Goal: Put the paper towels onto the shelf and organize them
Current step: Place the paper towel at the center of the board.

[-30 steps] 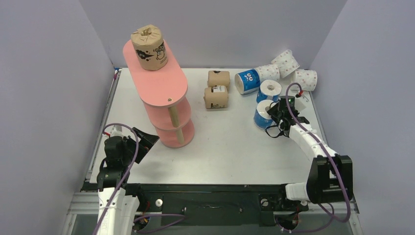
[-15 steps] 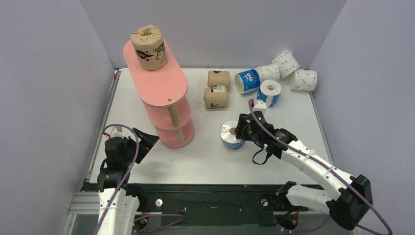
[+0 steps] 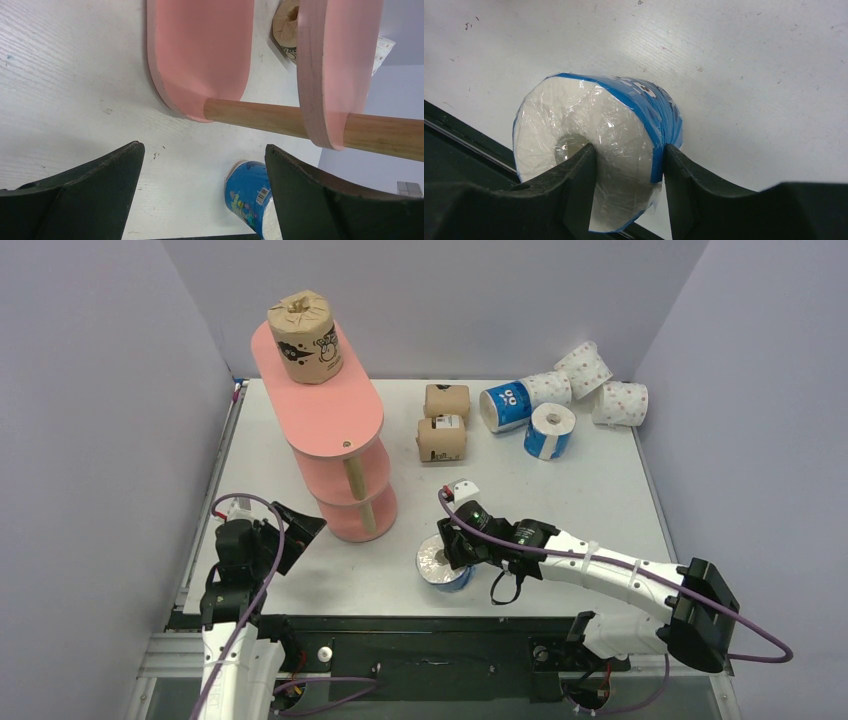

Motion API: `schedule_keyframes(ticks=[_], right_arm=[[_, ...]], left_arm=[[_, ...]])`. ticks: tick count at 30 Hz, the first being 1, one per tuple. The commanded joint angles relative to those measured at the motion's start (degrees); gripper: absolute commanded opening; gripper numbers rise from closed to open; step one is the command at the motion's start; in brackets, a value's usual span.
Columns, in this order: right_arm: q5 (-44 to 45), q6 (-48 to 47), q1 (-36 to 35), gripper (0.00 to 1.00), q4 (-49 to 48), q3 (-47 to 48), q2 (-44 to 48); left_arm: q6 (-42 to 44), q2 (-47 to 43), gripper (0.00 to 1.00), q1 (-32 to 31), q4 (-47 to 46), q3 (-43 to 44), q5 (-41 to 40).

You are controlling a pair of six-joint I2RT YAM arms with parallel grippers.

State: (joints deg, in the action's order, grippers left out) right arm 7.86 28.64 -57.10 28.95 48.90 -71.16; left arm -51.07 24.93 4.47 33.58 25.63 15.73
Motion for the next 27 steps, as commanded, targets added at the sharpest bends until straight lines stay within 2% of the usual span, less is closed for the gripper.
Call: schedule_keyframes(ticks=[1, 7, 11, 15, 18, 22, 27], right_arm=[[0.3, -1.1, -0.2, 0.40, -3.1, 1.4, -0.3], [1.8, -0.4, -0.2, 0.67, -1.9, 0.8, 2.3], [3.7, 1.0, -0.2, 0.75, -0.4, 1.1, 5.3], [11.4, 4.4, -0.4, 0.76, 1.1, 1.7, 8.4], [19.1, 14.1, -0.7, 0.77, 1.9, 0.7, 11.3], [16.0, 17.8, -0.2, 0.81, 0.7, -0.8, 14.5], [12.5, 22.0, 0.3, 0.78, -0.7, -4.1, 14.8]], left_arm=[[-0.1, 0.6, 0.89, 0.0, -3.0, 0.0, 1.1], [0.1, 1.0, 0.89, 0.0, -3.2, 0.0, 1.0], [0.2, 1.5, 0.89, -0.1, -3.5, 0.1, 0.9], [0.0, 1.8, 0.89, 0.0, -3.8, 0.1, 0.9], [0.0, 1.8, 0.89, 0.0, -3.9, 0.0, 0.8], [-0.2, 1.8, 0.89, 0.0, -3.9, -0.1, 0.7], [-0.7, 1.6, 0.89, 0.0, -4.3, -0.7, 0.8]])
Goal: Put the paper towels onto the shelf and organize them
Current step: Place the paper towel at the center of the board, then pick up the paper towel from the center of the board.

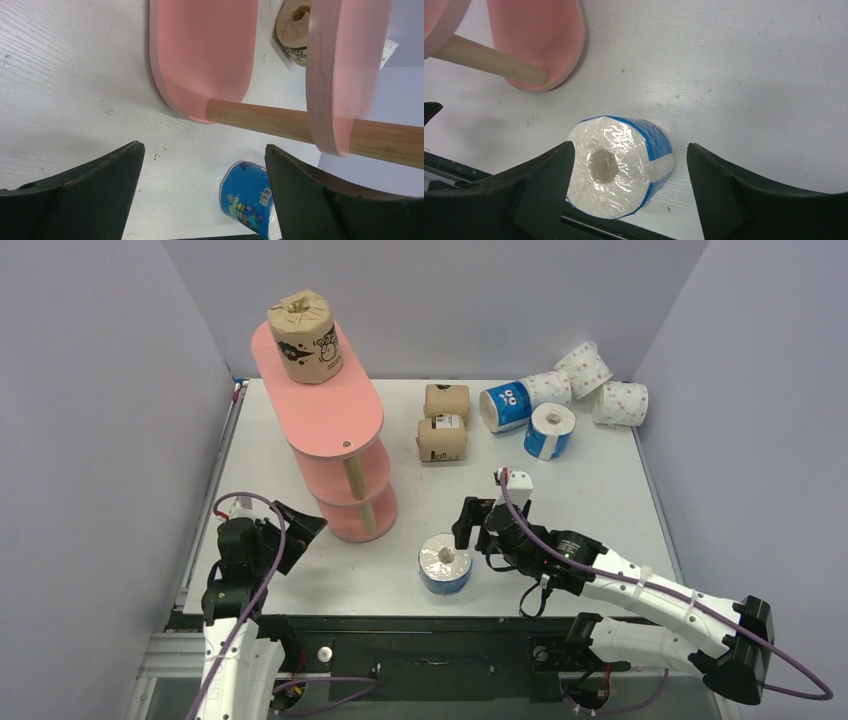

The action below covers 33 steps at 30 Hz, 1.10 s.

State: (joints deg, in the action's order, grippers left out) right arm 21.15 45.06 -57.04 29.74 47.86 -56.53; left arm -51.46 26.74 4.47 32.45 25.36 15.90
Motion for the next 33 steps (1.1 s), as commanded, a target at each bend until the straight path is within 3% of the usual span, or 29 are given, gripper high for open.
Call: schedule_keyframes(ticks=[1, 17, 24, 33], right_arm=[[-0.9, 5.9, 0.2, 0.77, -2.0, -3.5, 0.2], [-5.7, 6.7, -1.3, 0.71, -8.2, -9.6, -4.0], [-5.8, 6.5, -1.5, 0.59, -8.2, -10.2, -5.9], [-7.7, 5.6, -2.1, 0.59, -8.6, -9.5, -8.6]], left_arm=[[-0.3, -0.3, 0.90, 0.0, -3.2, -0.5, 0.6], [0.1, 0.9, 0.89, 0.0, -3.5, -0.2, 1.7], [-0.2, 0.6, 0.89, -0.1, -3.7, -0.7, 1.7], [-0.4, 0.6, 0.89, -0.1, -4.0, -0.8, 2.0]])
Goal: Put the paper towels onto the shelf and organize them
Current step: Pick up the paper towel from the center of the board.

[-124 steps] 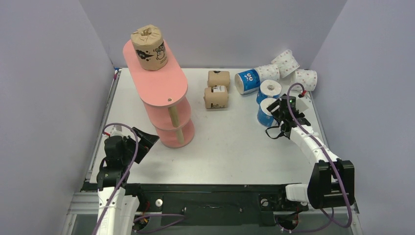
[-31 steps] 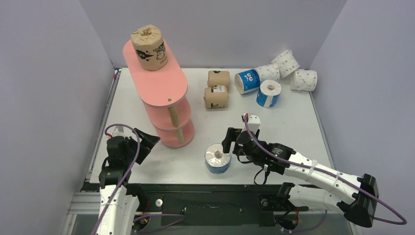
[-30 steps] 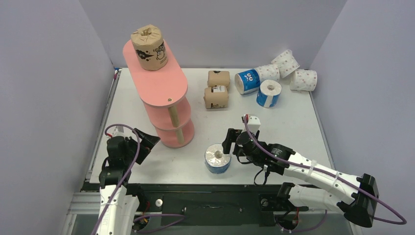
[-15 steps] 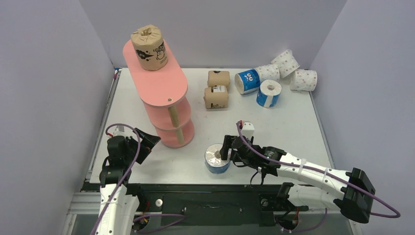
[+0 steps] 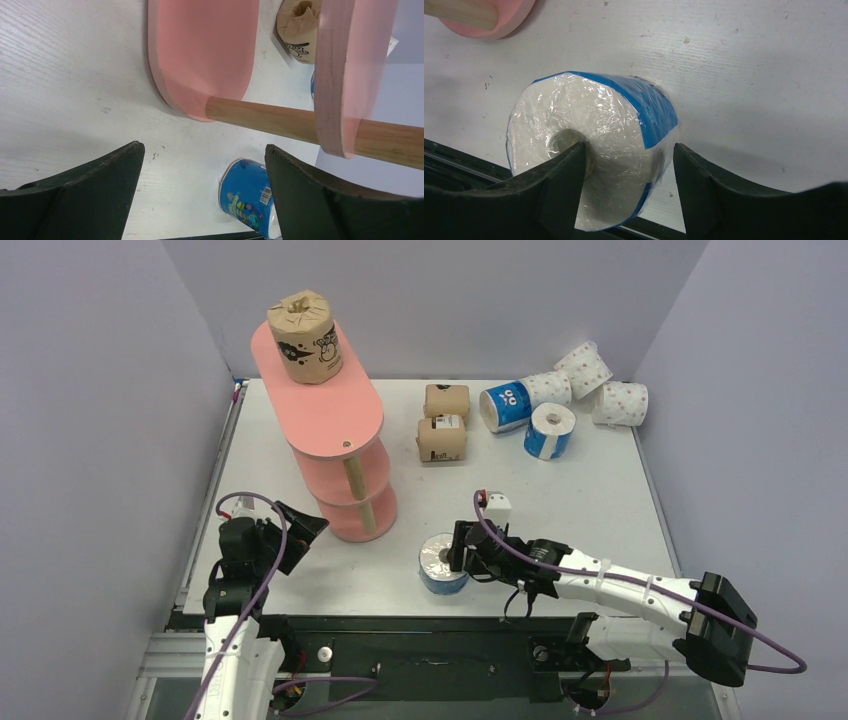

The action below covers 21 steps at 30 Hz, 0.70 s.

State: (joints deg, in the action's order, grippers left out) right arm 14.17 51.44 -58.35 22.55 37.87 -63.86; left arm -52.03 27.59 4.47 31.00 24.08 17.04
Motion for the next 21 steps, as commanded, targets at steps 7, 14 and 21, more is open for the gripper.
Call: schedule_keyframes(ticks=[7, 14, 21], right_arm=[[-0.8, -1.2, -0.8, 0.47, -0.7, 1.4, -2.3], [4.0, -5.7, 0.5, 0.39, 6.4, 10.9, 2.1], [2.6, -11.5, 7.8, 0.38, 11.3, 23.6, 1.0]], left_arm=[[0.3, -0.5, 0.89, 0.0, -2.5, 0.4, 0.9], [0.4, -0.4, 0.89, 0.0, -2.2, 1.3, 0.9], [0.2, 0.4, 0.89, 0.0, -2.3, 3.4, 0.9]])
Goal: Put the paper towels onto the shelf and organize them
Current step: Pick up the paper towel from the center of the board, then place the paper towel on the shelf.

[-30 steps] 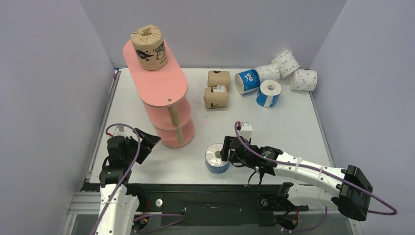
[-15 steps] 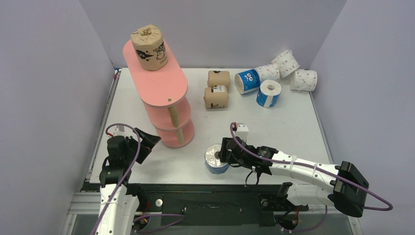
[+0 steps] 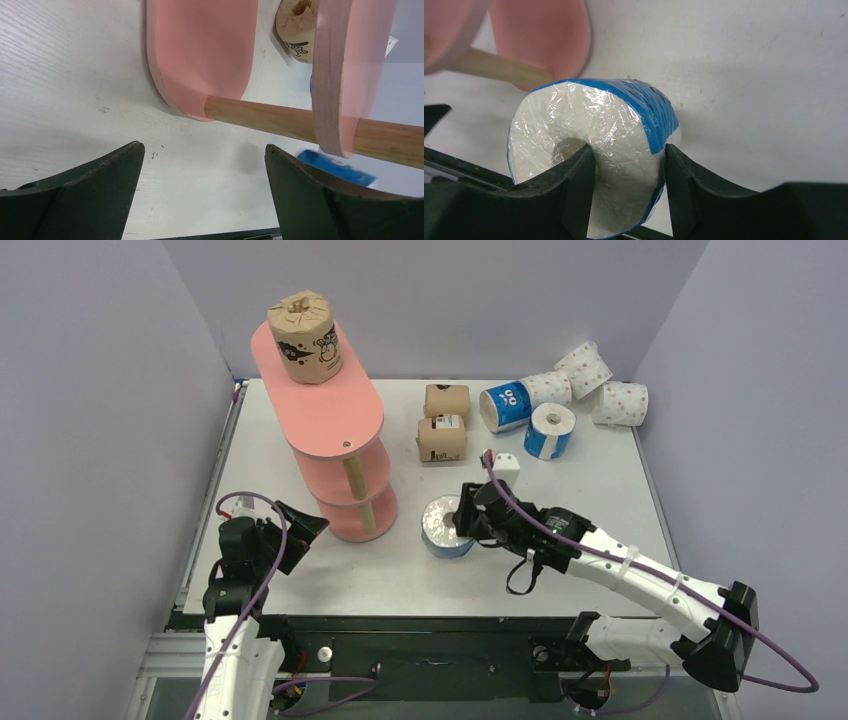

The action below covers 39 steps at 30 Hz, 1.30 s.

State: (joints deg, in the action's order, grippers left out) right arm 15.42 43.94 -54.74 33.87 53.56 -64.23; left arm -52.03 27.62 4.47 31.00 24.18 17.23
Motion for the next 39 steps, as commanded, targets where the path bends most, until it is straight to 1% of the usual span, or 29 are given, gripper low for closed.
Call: schedule_keyframes(ticks=[1, 5, 10, 16, 23, 30, 39], right_arm=[[1.0, -4.7, 5.0, 0.38, 0.0, 10.3, 1.1], [-0.1, -6.3, 8.5, 0.38, 0.5, 18.2, -2.4], [-2.5, -6.2, 12.3, 0.37, 0.2, 28.5, -10.4], [-6.0, -4.4, 15.3, 0.37, -0.8, 37.0, -19.5], [-10.2, -2.0, 16.1, 0.37, -2.9, 42.5, -25.9], [-11.0, -1.8, 16.1, 0.36, -4.1, 44.9, -27.0], [-14.0, -0.2, 15.8, 0.36, -5.3, 47.5, -29.8]], left_arm=[[0.2, 0.5, 0.89, -0.1, -2.2, 3.5, 0.7], [0.3, 1.2, 0.89, 0.0, -2.3, 4.4, 0.6], [0.4, 1.8, 0.89, 0.0, -1.9, 5.7, 0.5], [0.7, 1.5, 0.89, 0.0, -0.7, 6.8, 0.0], [0.7, 1.2, 0.89, -0.1, 0.2, 7.8, -0.4], [0.8, 1.0, 0.89, -0.1, 1.1, 8.5, -1.0], [0.3, 0.9, 0.89, -0.1, 0.5, 8.0, -1.0]])
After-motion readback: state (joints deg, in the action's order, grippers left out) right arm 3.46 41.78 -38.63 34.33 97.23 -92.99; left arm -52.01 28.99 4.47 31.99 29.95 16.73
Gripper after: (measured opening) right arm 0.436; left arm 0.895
